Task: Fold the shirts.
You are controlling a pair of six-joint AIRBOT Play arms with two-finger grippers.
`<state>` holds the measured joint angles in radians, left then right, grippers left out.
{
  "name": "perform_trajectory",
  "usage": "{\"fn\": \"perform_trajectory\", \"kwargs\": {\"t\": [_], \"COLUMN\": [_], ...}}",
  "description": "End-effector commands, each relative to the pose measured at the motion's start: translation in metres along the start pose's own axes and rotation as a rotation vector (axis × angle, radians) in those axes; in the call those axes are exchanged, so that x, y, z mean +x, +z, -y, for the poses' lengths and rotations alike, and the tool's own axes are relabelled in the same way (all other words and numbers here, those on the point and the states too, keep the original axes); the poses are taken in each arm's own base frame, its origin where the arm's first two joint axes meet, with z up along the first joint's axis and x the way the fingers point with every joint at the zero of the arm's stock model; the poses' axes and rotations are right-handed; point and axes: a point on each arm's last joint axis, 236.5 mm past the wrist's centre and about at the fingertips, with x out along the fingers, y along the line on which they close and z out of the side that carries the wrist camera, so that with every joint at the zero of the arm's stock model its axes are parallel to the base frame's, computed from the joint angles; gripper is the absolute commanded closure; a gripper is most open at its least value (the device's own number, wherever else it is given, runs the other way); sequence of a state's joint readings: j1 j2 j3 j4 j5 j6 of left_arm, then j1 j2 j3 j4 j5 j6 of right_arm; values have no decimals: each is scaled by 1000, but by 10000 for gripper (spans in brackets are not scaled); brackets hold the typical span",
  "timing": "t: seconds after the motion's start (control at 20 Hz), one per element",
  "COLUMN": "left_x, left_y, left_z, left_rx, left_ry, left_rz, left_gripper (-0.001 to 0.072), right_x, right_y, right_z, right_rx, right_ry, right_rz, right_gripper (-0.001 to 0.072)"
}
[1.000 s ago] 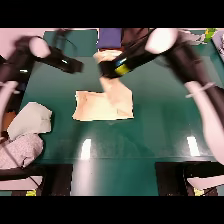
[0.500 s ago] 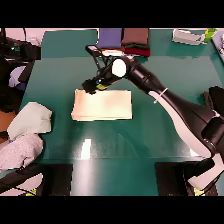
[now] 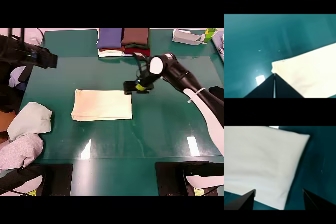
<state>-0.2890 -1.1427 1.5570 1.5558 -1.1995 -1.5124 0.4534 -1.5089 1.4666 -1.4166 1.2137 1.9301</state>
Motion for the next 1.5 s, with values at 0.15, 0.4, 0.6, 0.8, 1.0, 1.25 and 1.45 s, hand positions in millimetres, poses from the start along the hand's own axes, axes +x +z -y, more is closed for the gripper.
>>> {"fn": "perform_trajectory", "kwargs": {"t": [0.15,0.4,0.6,0.8,1.0,1.25,1.45], "left_x": [15,19,19,19,14,8,6], "left_y": [-12,-29,-29,-21,-8,-3,3], "left_z": [32,33,33,47,94,129,135], "left_rx": [43,45,42,31,113,163,146], "left_ry": [-61,-64,-66,-109,-178,-238,-264], "left_rz": [-25,-86,-84,-53,17,58,83], "left_gripper": [685,685,685,686,686,685,685], "right_x": [55,97,104,92,9,-129,-201], "right_y": [-31,-44,-30,-13,55,102,78], "right_z": [9,-1,-5,-4,43,186,316], "right_rx": [278,315,308,192,132,240,489], "right_ry": [85,102,121,130,28,-177,-292], "right_rz": [-146,-218,-157,-113,83,327,427], "right_gripper": [45,48,275,693,693,693,693]}}
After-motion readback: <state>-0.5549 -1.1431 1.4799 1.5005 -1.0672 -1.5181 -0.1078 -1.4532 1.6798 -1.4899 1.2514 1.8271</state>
